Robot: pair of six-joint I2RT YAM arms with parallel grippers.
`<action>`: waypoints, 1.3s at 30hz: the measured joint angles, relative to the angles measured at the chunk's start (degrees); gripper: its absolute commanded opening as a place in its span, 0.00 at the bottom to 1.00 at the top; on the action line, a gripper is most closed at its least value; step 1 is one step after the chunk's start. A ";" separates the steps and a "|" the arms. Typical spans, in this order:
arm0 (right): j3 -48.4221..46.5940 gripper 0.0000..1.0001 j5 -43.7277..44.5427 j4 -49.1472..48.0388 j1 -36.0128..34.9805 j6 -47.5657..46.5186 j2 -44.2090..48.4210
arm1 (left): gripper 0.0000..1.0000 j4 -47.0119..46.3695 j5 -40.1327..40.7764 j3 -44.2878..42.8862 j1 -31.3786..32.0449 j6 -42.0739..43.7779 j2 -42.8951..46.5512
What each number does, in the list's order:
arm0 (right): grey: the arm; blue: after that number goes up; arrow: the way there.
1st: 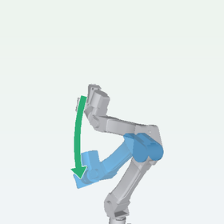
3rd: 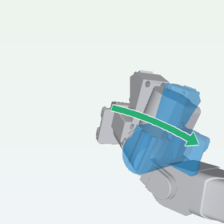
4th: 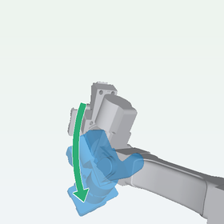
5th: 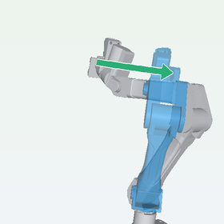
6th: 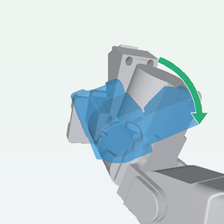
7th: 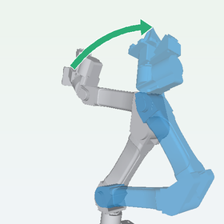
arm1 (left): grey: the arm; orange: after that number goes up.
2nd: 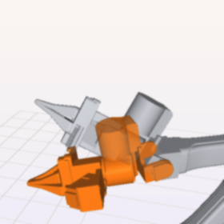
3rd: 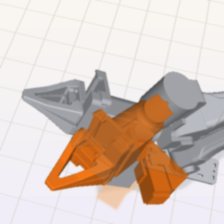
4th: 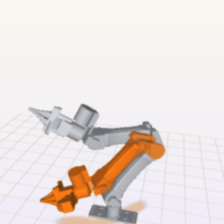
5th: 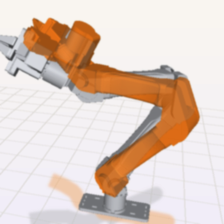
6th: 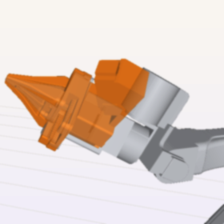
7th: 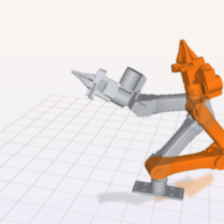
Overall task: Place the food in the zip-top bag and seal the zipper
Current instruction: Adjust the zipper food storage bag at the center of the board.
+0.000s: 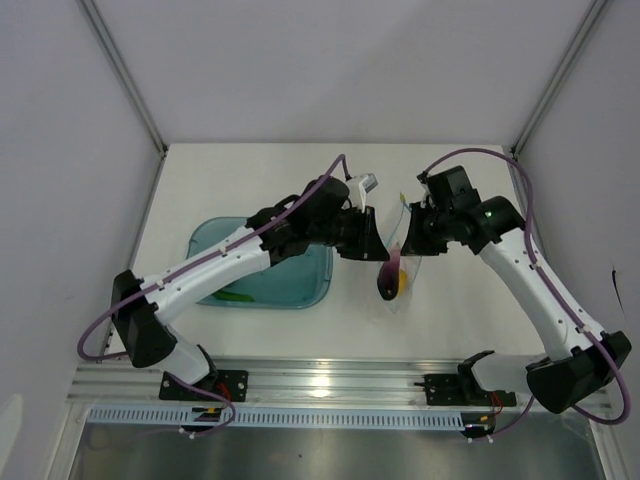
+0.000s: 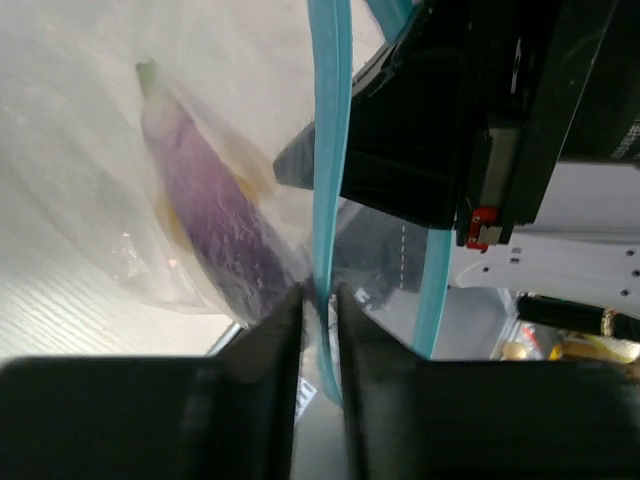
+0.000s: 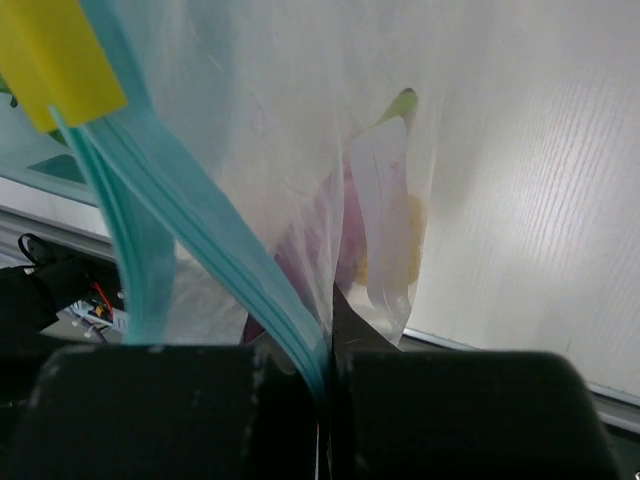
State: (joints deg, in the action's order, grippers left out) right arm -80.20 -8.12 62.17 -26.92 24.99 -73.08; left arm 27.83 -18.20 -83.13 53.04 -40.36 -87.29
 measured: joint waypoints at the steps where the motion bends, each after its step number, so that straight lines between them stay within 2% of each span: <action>1: -0.61 0.00 0.35 0.37 0.20 -0.04 0.00 | 0.01 0.50 0.07 -1.14 0.04 0.22 -0.55; 6: -9.11 0.00 5.84 4.00 0.09 -0.46 0.37 | 0.01 3.13 -0.55 -9.51 0.63 1.81 -1.25; 10: -12.81 0.00 7.45 3.34 -0.48 -0.28 4.87 | 0.01 -0.46 -3.63 -10.34 1.97 1.29 1.36; 15: -4.68 0.00 5.55 0.31 0.55 -0.17 9.79 | 0.00 -5.84 -7.48 -6.64 1.57 -0.35 1.05; 19: 3.34 0.00 6.29 -0.61 0.17 -0.24 4.52 | 0.00 -7.34 -9.57 -2.56 0.35 -2.75 -3.50; 22: 4.11 0.00 7.65 0.44 0.39 -0.68 1.68 | 0.01 -5.62 -10.10 -3.10 0.13 -3.19 -5.77; 25: -1.51 0.00 10.27 3.96 0.39 -1.27 1.75 | 0.01 -4.09 -11.93 -8.31 0.24 -3.41 -6.36; 27: -8.07 0.00 12.39 5.49 -0.11 -1.36 1.99 | 0.01 -6.27 -13.35 -11.02 0.37 -4.24 -5.55; 30: -14.29 0.00 14.56 4.79 -1.31 -1.44 4.83 | 0.01 -8.96 -13.97 -11.58 0.61 -4.68 -2.67; 32: -13.68 0.00 14.49 3.98 -1.40 -1.49 7.96 | 0.00 -10.64 -14.93 -10.01 0.11 -5.14 -1.01; 35: -7.85 0.00 14.14 2.40 -0.37 -1.51 10.82 | 0.01 -14.67 -16.57 -4.42 -1.51 -6.71 -0.55; 39: -0.33 0.00 15.37 2.51 -0.31 -1.75 6.69 | 0.01 -14.73 -14.38 4.42 -2.01 -7.15 -1.62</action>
State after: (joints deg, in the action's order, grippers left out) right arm -80.53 7.25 64.69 -27.22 23.24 -66.39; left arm 13.10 -32.58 -78.72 51.03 -47.51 -88.90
